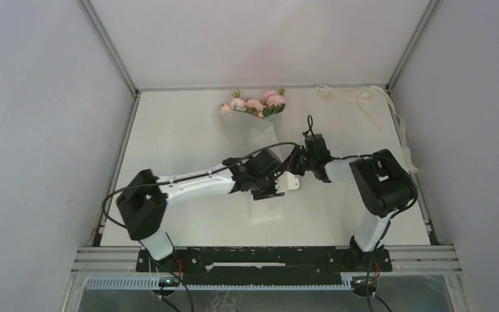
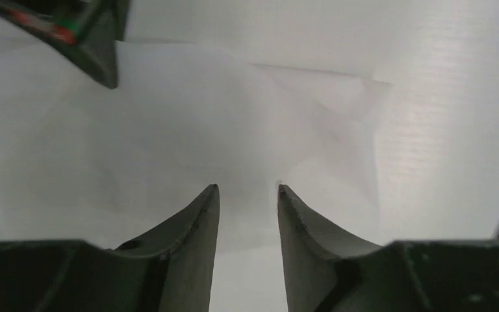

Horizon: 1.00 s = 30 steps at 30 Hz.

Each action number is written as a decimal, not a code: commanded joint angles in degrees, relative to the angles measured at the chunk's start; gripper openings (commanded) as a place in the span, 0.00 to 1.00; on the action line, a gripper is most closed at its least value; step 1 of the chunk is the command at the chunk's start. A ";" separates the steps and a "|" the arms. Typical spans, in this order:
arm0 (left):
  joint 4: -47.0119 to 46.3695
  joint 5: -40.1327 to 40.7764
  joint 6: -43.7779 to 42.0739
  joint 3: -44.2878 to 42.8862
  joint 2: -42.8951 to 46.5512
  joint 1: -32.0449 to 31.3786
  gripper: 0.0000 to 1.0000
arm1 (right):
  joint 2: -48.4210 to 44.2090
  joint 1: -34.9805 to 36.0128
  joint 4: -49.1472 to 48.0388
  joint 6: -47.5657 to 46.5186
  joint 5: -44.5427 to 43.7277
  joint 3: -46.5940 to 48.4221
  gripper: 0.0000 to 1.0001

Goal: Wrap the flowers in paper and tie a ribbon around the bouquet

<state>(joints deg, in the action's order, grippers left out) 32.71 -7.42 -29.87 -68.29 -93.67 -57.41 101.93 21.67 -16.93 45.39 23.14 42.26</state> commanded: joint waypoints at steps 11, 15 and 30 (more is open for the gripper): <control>-8.88 3.78 -5.39 11.58 -9.28 -5.97 0.44 | -12.53 -5.92 13.15 -1.40 -15.05 0.18 0.38; -8.55 3.42 -4.79 11.34 -9.40 -5.70 0.44 | -16.06 -15.91 19.64 -5.62 -14.50 0.73 0.40; -7.39 -1.60 -2.44 10.14 -11.55 -1.73 0.43 | 16.91 -31.32 54.38 -28.83 -29.36 59.62 0.66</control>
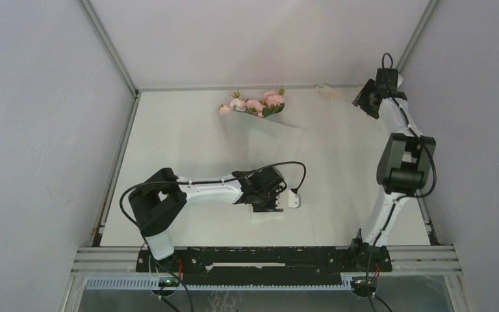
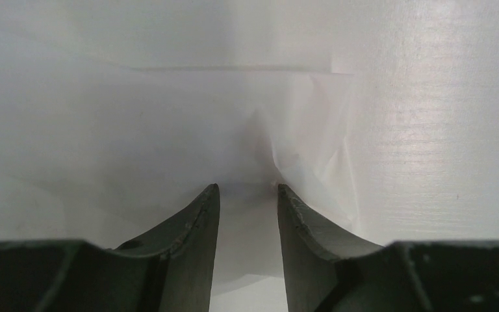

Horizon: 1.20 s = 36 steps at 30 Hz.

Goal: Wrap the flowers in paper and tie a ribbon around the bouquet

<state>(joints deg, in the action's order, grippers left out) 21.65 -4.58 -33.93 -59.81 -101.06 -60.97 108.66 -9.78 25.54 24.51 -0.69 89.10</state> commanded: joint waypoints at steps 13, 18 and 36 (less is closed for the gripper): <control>6.20 -8.65 1.51 -1.04 -6.73 3.91 0.42 | 41.98 -0.84 26.66 -20.24 -0.29 58.76 0.73; 6.73 -8.90 1.37 -1.60 -7.26 4.07 0.41 | 38.42 -0.82 18.61 -21.81 -2.39 53.00 0.77; 8.29 -11.61 2.11 -3.29 -8.77 5.96 0.41 | 43.07 -5.39 0.29 11.54 6.80 49.25 0.61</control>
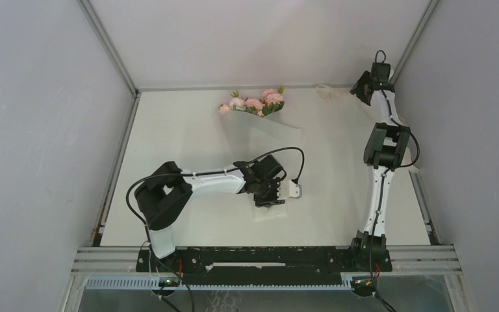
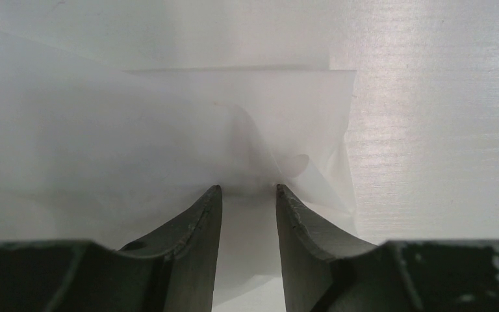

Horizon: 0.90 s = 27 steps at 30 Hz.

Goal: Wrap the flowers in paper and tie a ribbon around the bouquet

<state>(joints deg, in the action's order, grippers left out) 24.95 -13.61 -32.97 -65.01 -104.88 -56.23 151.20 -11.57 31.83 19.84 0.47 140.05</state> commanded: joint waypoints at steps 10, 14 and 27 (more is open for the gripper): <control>5.30 -2.93 1.06 1.56 -5.16 1.56 0.42 | 0.40 -4.69 -4.40 23.57 9.99 -8.07 0.57; 5.31 -3.04 0.98 1.56 -5.11 1.56 0.42 | -1.09 -4.69 -8.13 24.44 11.60 -12.31 0.47; 5.29 -3.23 0.89 1.65 -4.94 1.57 0.42 | 2.54 -3.69 -8.58 30.85 14.95 -7.48 0.42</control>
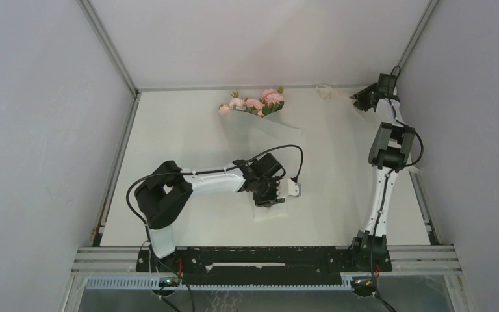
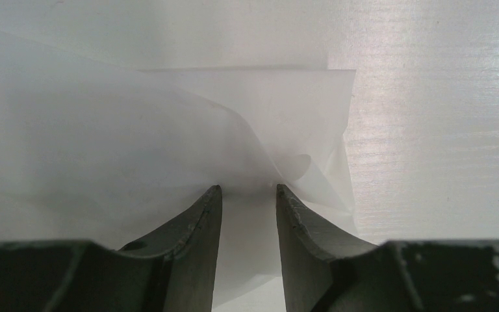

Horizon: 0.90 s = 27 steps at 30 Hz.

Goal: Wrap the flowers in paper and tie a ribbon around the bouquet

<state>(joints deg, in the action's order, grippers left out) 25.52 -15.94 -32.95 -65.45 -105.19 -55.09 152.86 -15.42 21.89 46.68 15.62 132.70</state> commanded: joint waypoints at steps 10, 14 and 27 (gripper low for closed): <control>4.61 -0.76 0.59 2.08 -4.71 0.68 0.42 | -19.18 2.01 -15.40 3.92 19.34 -27.73 0.00; 4.17 -0.73 0.52 2.63 -4.46 0.69 0.42 | -46.11 7.53 -23.07 -2.72 17.06 -55.67 0.00; 2.25 -0.49 -0.26 5.31 -2.39 -0.05 0.42 | -91.09 29.97 -2.44 -2.33 -11.91 -98.47 0.00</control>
<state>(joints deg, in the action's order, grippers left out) 24.34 -16.71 -33.01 -64.40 -104.57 -54.78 68.20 13.06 9.74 42.96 15.22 40.34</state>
